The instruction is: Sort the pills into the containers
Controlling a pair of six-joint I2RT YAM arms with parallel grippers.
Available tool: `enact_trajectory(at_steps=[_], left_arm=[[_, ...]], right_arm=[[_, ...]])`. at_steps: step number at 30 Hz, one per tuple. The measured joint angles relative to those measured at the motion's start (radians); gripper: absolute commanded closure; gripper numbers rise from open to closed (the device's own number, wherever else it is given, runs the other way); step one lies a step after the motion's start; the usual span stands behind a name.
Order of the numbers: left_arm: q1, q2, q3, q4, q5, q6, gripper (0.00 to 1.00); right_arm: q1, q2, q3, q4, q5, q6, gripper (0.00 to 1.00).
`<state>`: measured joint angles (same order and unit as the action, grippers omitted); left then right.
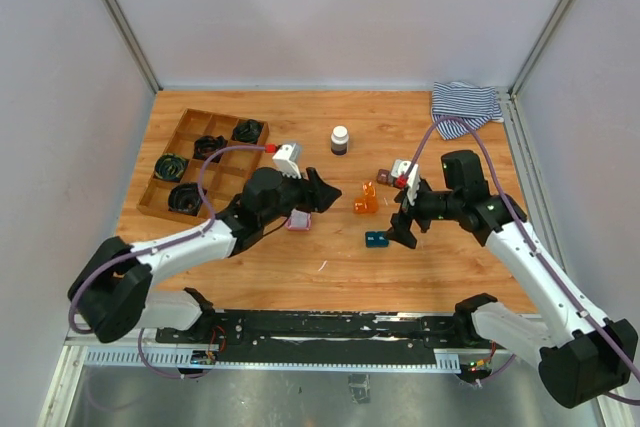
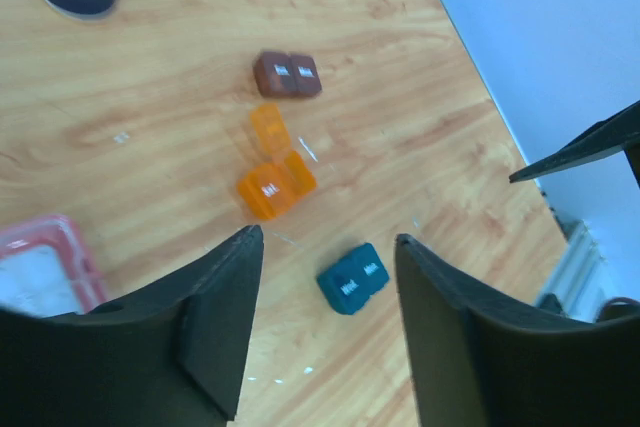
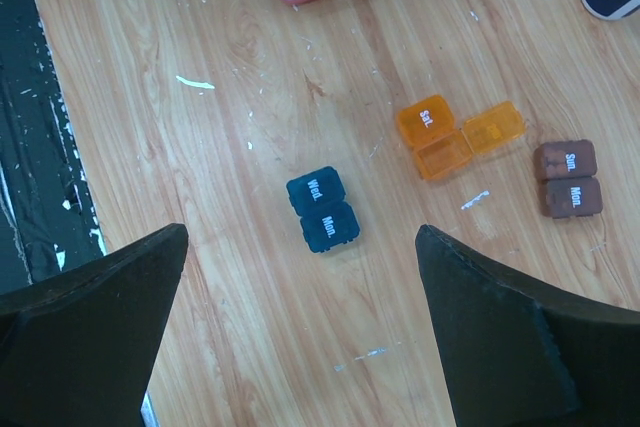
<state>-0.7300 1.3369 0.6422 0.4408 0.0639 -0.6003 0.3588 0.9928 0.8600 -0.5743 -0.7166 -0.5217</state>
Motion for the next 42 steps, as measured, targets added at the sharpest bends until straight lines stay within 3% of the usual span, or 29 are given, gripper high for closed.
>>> enact_trajectory(at_steps=[5,7,12,18,25,28,35,42], left_arm=[[0.008,-0.173,-0.063,-0.036,-0.06,0.084,0.03],[0.016,-0.232,-0.078,-0.058,-0.082,0.113,0.01],[0.057,-0.34,-0.07,-0.174,-0.156,0.152,0.01],[0.098,-0.323,0.004,-0.363,-0.277,0.201,0.01],[0.129,-0.212,0.127,-0.565,-0.427,0.264,0.12],[0.164,-0.138,0.173,-0.605,-0.421,0.286,0.18],[0.202,0.063,0.291,-0.658,-0.393,0.33,0.18],[0.209,0.156,0.348,-0.684,-0.393,0.352,0.22]], right_arm=[[0.0,-0.018,0.0,0.0,-0.039,-0.01,0.01],[0.0,-0.021,0.0,0.002,-0.062,-0.014,0.02],[0.0,-0.023,-0.003,0.037,-0.119,-0.032,0.01],[0.005,-0.011,-0.005,0.108,-0.227,-0.114,0.01],[0.005,0.035,-0.012,0.139,-0.268,-0.112,0.01],[0.005,0.032,-0.02,0.141,-0.264,-0.112,0.01],[0.005,0.019,-0.024,0.151,-0.226,-0.111,0.01],[0.005,0.015,-0.032,0.153,-0.224,-0.111,0.02]])
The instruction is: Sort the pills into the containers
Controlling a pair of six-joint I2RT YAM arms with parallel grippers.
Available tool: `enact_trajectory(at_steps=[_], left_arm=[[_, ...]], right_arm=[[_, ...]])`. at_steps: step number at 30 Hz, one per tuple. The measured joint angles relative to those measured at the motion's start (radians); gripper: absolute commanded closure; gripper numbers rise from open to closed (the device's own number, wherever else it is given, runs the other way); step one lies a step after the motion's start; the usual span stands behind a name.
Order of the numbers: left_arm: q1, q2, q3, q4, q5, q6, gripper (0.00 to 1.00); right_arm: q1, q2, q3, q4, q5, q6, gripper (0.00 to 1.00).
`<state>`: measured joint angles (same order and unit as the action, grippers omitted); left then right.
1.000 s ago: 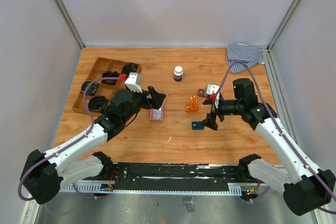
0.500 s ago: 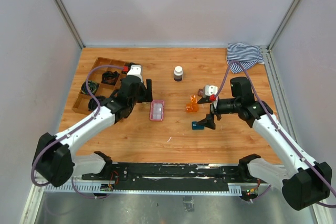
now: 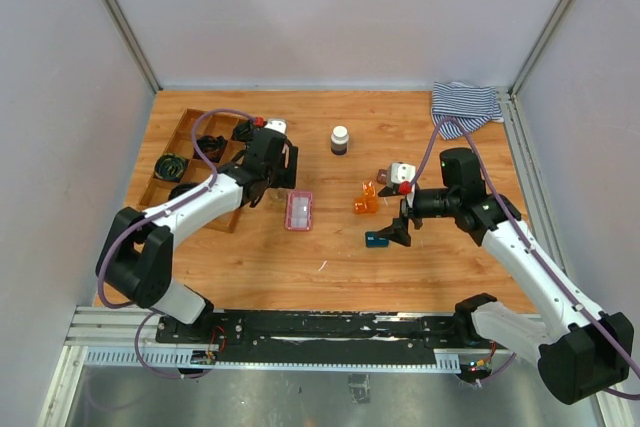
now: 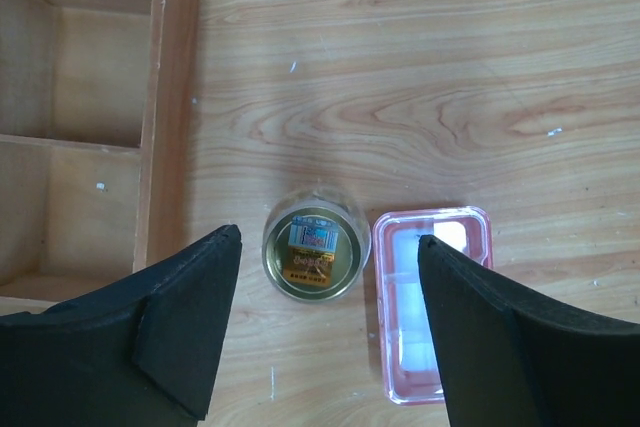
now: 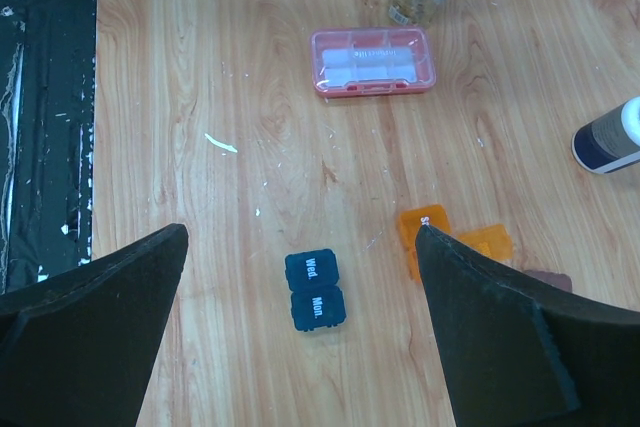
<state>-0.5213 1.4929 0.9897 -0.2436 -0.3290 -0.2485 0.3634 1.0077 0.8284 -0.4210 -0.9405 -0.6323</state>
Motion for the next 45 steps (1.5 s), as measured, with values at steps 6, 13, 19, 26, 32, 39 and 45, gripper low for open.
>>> enact_trajectory(at_steps=[6,13,19,26,32,39,45], left_arm=[[0.012,0.032,0.015,-0.006,0.0,0.008,0.32],[0.016,0.048,0.02,-0.022,0.003,0.008,0.39],[0.016,0.053,0.026,-0.032,0.018,0.007,0.52],[0.016,0.053,0.037,-0.046,0.033,0.005,0.86],[0.016,0.041,0.039,-0.051,0.06,0.005,1.0],[0.018,-0.211,-0.042,0.016,0.274,-0.027,1.0],[0.012,-0.416,-0.226,0.296,0.603,-0.177,1.0]], right_arm=[[0.0,-0.002,-0.003,0.004,-0.001,0.003,0.01],[-0.001,-0.005,-0.003,0.005,-0.001,0.004,0.02],[-0.001,-0.008,-0.003,0.005,-0.002,0.004,0.01],[-0.001,-0.008,-0.003,0.005,-0.002,0.004,0.02],[-0.001,-0.008,-0.003,0.005,-0.009,0.007,0.02],[-0.001,-0.022,-0.014,0.038,-0.06,0.055,0.01],[-0.008,-0.027,-0.013,0.067,-0.109,0.13,0.01]])
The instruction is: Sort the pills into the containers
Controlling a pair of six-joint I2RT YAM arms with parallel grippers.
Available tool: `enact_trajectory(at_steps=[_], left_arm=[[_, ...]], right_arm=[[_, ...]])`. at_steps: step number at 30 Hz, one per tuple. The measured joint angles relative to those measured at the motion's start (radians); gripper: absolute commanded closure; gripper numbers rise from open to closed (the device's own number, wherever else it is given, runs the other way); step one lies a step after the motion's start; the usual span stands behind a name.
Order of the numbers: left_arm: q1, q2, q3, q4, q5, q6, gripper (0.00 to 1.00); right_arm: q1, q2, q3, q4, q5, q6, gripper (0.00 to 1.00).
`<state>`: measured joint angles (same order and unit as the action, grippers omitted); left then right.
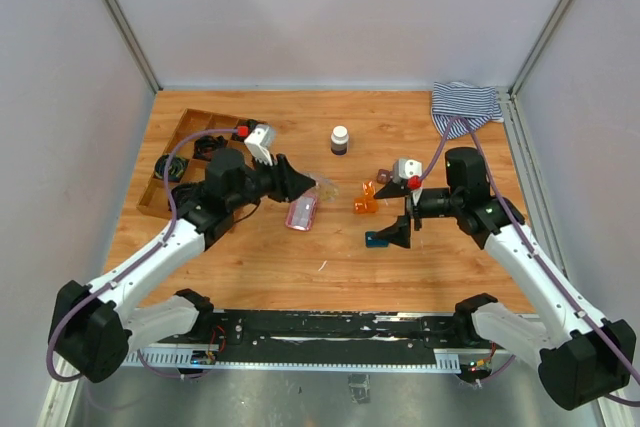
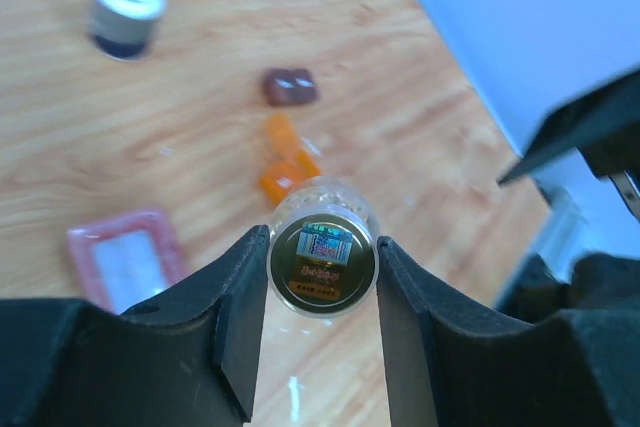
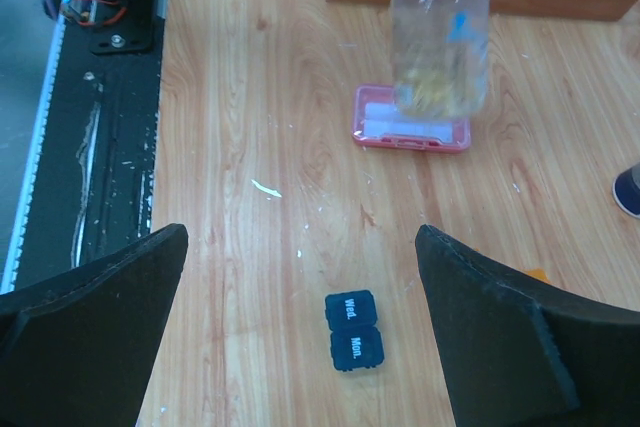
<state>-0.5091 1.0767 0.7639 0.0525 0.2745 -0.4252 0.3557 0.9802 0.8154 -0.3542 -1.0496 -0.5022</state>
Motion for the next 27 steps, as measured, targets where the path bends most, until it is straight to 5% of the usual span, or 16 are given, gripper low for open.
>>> enact_trajectory(at_steps=[7,18,27], left_arm=[[-0.154,-0.003,-0.142,0.208,0.094,-0.167,1.0],[-0.275,-0.019,-0.19,0.404,-0.002,-0.329,1.0],[-0.34,0.012,-0.19,0.448,-0.068,-0.362,1.0]], right_arm=[[-0.016,-0.006,0.0,0.035,-0.072,0.058,0.01],[-0.013,-0.006,-0.103,0.296,-0.086,0.241,0.02],[0.054,-0.006,-0.145,0.418,-0.024,0.32,0.13]])
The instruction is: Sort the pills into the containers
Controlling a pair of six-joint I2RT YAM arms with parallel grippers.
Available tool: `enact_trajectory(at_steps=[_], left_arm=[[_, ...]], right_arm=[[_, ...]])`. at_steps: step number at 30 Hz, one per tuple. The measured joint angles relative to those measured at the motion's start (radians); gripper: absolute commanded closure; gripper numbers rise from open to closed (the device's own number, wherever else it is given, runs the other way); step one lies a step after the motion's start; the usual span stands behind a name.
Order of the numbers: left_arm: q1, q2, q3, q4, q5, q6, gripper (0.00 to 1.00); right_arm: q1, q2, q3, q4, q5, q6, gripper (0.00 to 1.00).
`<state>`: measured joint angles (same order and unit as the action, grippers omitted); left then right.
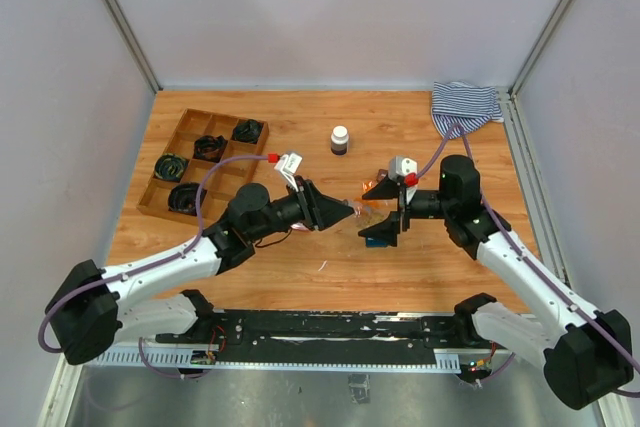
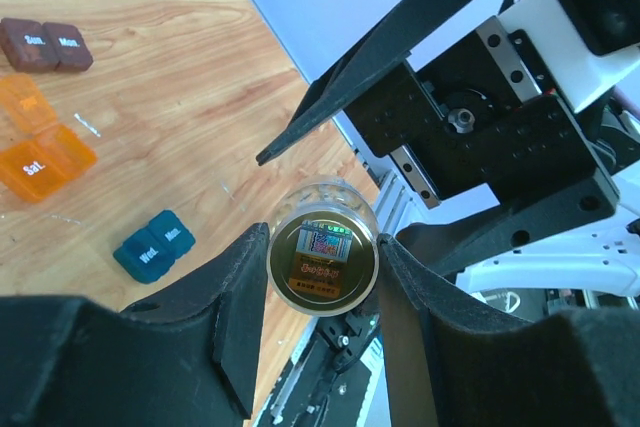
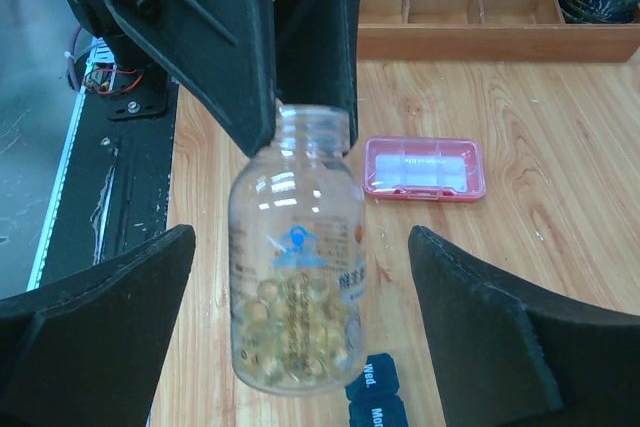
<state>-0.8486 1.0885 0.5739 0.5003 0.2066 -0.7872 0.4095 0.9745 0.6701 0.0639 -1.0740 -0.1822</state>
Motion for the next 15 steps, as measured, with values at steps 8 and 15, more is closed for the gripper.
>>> enact_trajectory(at_steps=[8,15], left_arm=[[-0.015,0.029,0.003,0.0,-0.02,0.0,1.0],[-0.018,0.029,0.003,0.0,-0.03,0.0,1.0]], right_arm=[[0.064,0.012,0.0,-0.002,0.066,-0.033,0.21],[0.093,0.031,-0.001,-0.014,0.117,-0.065,0.26]])
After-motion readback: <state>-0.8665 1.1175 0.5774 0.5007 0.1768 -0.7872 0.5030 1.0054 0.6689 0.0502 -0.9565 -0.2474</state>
